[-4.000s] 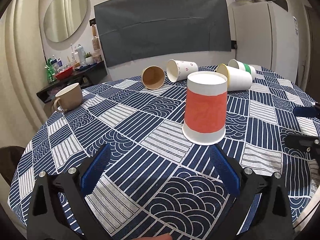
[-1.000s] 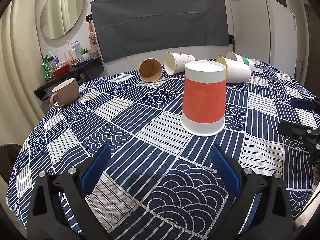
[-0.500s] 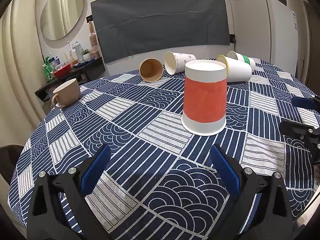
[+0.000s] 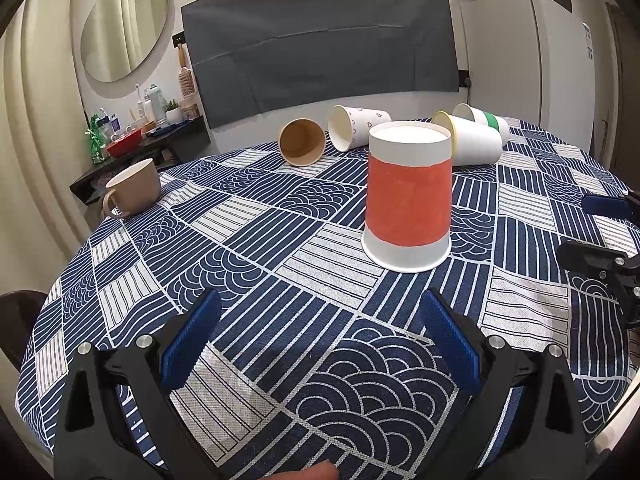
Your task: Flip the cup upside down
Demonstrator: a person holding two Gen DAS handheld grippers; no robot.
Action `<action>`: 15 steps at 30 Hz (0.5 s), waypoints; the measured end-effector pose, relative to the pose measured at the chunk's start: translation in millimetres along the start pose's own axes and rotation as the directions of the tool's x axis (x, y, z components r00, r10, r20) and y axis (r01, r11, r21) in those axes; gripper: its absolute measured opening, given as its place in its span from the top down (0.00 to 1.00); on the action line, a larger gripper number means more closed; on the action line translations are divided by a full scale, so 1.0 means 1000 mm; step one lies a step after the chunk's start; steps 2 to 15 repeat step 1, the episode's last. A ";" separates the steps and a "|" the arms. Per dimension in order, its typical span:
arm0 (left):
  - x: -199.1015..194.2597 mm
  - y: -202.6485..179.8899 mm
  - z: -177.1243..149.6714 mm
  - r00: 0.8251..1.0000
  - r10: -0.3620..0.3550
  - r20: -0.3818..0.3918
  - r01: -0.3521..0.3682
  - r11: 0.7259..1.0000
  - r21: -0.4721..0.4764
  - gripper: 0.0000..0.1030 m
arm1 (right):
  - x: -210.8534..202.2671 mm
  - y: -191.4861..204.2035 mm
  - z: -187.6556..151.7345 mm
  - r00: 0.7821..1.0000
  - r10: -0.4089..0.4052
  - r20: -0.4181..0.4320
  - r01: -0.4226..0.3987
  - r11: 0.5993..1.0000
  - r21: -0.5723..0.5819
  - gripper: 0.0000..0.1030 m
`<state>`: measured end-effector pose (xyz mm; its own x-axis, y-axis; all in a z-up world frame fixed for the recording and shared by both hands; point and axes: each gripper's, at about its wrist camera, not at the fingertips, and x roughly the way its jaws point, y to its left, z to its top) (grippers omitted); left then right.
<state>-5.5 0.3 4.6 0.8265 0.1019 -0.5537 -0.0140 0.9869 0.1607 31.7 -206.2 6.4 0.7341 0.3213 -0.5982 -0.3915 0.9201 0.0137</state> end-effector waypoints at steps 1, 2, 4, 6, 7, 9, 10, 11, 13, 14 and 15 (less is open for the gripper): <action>0.000 0.000 0.000 1.000 -0.002 -0.002 0.002 1.000 0.001 0.06 | 0.000 0.000 0.000 1.000 0.000 0.000 0.000 1.000 0.000 0.08; 0.000 0.000 0.000 1.000 -0.002 -0.002 0.002 1.000 0.001 0.06 | 0.000 0.000 0.000 1.000 0.000 0.000 0.000 1.000 0.000 0.08; 0.000 0.000 0.000 1.000 -0.002 -0.002 0.002 1.000 0.001 0.06 | 0.000 0.000 0.000 1.000 0.000 0.000 0.000 1.000 0.000 0.08; 0.000 0.000 0.000 1.000 -0.002 -0.002 0.002 1.000 0.001 0.06 | 0.000 0.000 0.000 1.000 0.000 0.000 0.000 1.000 0.000 0.08; 0.000 0.000 0.000 1.000 -0.002 -0.002 0.002 1.000 0.001 0.06 | 0.000 0.000 0.000 1.000 0.000 0.000 0.000 1.000 0.000 0.08; 0.000 0.000 0.000 1.000 -0.002 -0.002 0.002 1.000 0.001 0.06 | 0.000 0.000 0.000 1.000 0.000 0.000 0.000 1.000 0.000 0.08; 0.000 0.000 0.000 1.000 -0.002 -0.002 0.002 1.000 0.001 0.06 | 0.000 0.000 0.000 1.000 0.000 0.000 0.000 1.000 0.000 0.08; 0.000 0.000 0.000 1.000 -0.002 -0.002 0.002 1.000 0.001 0.06 | 0.000 0.000 0.000 1.000 0.000 0.000 0.000 1.000 0.000 0.08; 0.000 0.000 0.000 1.000 -0.002 -0.002 0.002 1.000 0.001 0.06 | 0.000 0.000 0.000 1.000 0.000 0.000 0.000 1.000 0.000 0.08; 0.000 0.000 0.000 1.000 -0.002 -0.002 0.002 1.000 0.001 0.06 | 0.000 0.000 0.000 1.000 0.000 0.000 0.000 1.000 0.000 0.08; 0.000 0.000 0.000 1.000 -0.002 -0.002 0.002 1.000 0.001 0.06 | 0.000 0.000 0.000 1.000 0.000 0.000 0.000 1.000 0.000 0.08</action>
